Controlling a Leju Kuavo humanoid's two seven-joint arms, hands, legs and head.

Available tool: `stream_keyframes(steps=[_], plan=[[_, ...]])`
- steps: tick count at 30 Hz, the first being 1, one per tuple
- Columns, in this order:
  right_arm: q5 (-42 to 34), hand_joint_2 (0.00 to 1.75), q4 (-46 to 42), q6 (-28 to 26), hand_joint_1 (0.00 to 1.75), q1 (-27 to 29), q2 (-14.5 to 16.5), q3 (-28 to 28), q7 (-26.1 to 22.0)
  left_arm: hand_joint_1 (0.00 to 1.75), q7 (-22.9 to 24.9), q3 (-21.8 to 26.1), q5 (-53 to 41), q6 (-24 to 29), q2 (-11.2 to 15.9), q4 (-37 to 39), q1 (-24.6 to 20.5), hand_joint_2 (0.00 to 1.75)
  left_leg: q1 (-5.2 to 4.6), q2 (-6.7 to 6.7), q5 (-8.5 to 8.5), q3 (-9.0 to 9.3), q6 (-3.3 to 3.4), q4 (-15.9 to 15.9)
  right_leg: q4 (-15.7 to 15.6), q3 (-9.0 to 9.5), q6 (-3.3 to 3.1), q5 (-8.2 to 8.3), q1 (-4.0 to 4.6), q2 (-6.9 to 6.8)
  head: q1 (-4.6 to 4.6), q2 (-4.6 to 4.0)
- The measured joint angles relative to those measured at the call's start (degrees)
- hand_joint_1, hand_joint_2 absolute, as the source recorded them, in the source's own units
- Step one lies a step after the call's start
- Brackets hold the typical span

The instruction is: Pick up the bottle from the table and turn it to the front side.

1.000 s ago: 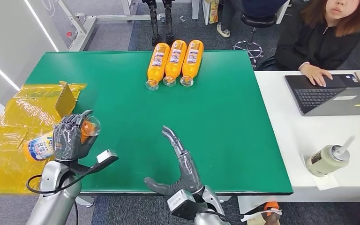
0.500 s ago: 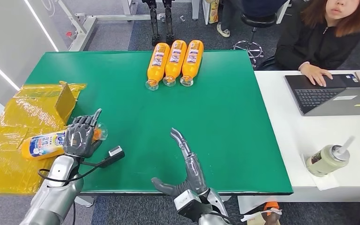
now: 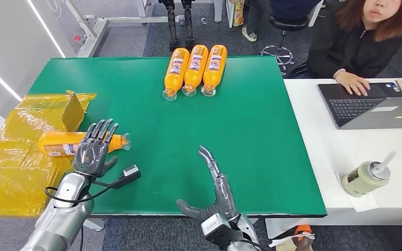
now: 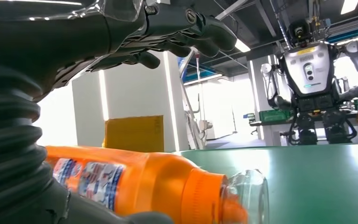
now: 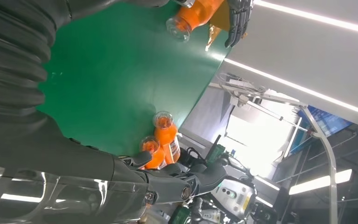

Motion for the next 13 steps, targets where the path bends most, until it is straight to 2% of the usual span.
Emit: stream_keyframes(steps=[4, 7, 10, 12, 13], plan=[[0.00, 1.75, -0.53, -1.66, 0.00, 0.53, -0.59, 0.00, 0.21, 0.00, -4.01, -0.01, 3.40, 0.05, -0.11, -2.52, 1.34, 1.75, 0.00, 0.00, -0.01, 0.00, 0.00, 0.00, 0.00, 0.00, 0.00, 0.00, 0.00, 0.01, 0.00, 0.00], [0.42, 1.75, -1.09, -2.96, 0.00, 1.09, -0.94, -0.01, 1.00, 0.00, -11.32, 0.53, 10.27, 0.09, -1.27, -6.56, 3.59, 1.75, -0.02, 0.00, -0.02, -0.01, -0.01, 0.00, -0.02, 0.00, 0.02, -0.01, -0.01, 0.01, -0.01, 0.00], [1.95, 1.75, -1.97, -4.17, 0.00, 1.65, -1.09, -0.39, 2.01, 0.00, -20.62, 0.76, 28.34, -1.26, -3.71, -10.04, 6.18, 1.75, -0.03, -0.03, -0.03, -0.02, 0.00, 0.00, -0.05, 0.01, 0.04, -0.03, -0.02, -0.01, -0.01, 0.00], [3.00, 1.75, -2.56, -4.70, 0.00, 2.02, -1.11, -1.11, 2.20, 0.00, -22.51, -1.98, 43.96, -3.30, -5.18, -13.94, 8.62, 1.75, -0.03, -0.02, -0.05, -0.02, 0.01, 0.01, -0.07, 0.01, 0.04, -0.02, -0.02, -0.01, -0.01, 0.00], [3.24, 1.75, -2.72, -4.81, 0.00, 2.12, -1.11, -1.32, 2.22, 0.00, -22.68, -2.92, 47.88, -3.81, -5.52, -15.07, 9.28, 1.75, -0.04, -0.02, -0.05, -0.02, 0.01, 0.01, -0.08, 0.01, 0.04, -0.02, -0.03, 0.00, -0.01, 0.00]])
